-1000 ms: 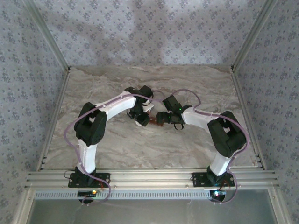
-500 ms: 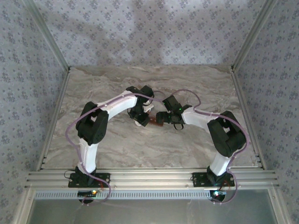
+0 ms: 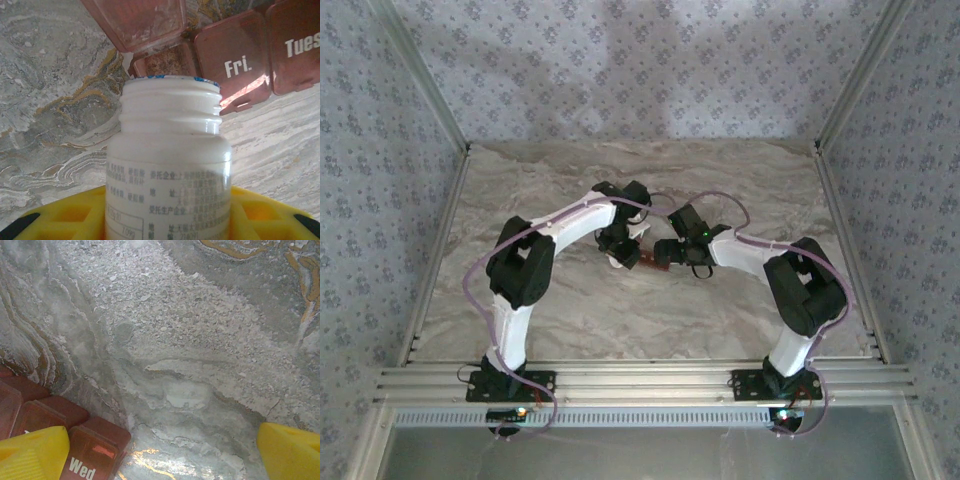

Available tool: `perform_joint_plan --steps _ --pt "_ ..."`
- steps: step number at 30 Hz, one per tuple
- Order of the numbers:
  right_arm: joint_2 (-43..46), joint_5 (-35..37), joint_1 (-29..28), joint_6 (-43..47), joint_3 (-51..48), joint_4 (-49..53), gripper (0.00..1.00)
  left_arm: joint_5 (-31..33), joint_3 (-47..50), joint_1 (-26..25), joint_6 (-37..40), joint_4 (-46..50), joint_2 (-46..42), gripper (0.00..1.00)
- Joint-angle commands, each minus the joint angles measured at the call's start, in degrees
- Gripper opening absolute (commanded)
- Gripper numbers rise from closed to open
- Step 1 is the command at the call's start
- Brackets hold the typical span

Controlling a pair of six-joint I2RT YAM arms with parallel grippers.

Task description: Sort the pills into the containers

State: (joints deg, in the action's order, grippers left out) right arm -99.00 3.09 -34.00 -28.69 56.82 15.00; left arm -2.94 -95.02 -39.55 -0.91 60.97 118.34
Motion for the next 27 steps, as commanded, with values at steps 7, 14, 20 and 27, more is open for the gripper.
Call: perform_joint_plan --steps 7,14,20,27 --pt "-1.0 -0.4 0.2 -0.8 -0.4 0.6 0.98 2.0 -4.1 -0.4 1.5 4.7 1.8 0.0" --pt "-1.2 -0.5 0.2 -0.8 -0.2 0.6 0.98 2.2 -5.1 -0.4 2.3 6.3 2.7 0.0" --pt "-1.3 -0.6 0.2 -0.9 -0.1 0.6 0.98 2.1 -5.6 -0.4 2.6 7.1 3.5 0.0" --pt "-1.6 -0.6 0.3 -0.9 0.0 0.6 0.98 2.2 -6.2 -0.4 3.1 7.7 3.7 0.0"
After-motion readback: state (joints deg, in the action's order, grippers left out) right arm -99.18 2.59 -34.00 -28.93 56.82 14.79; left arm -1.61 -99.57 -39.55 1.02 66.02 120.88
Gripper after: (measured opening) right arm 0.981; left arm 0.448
